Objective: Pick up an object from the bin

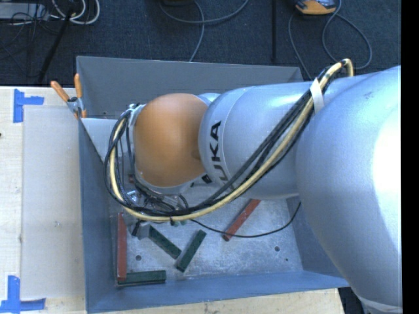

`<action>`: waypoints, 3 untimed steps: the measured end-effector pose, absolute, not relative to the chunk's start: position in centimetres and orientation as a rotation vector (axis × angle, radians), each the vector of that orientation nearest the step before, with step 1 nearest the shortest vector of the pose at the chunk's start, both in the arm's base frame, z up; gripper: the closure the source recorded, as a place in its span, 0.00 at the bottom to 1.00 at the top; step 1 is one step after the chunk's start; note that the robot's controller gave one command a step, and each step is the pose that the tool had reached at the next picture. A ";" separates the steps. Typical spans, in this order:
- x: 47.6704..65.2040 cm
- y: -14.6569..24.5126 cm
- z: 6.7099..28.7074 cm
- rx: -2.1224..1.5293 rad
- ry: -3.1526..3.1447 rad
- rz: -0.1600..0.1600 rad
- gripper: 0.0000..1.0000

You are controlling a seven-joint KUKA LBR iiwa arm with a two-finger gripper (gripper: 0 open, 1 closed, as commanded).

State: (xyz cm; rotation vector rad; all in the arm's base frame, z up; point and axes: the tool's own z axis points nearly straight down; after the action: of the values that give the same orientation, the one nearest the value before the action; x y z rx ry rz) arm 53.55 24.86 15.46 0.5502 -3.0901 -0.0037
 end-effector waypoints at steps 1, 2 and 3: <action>53.0 22.5 29.1 0.679 -3.079 -0.003 1.00; 49.6 18.3 19.3 0.678 -3.056 0.003 1.00; 47.2 16.3 19.3 1.098 -2.940 0.000 1.00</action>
Offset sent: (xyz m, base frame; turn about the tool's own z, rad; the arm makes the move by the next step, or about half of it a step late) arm -0.0072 -0.0242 0.1314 -0.0824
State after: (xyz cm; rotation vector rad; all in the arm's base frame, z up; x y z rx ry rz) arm 47.22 16.29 19.27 1.0980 -2.9398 0.0002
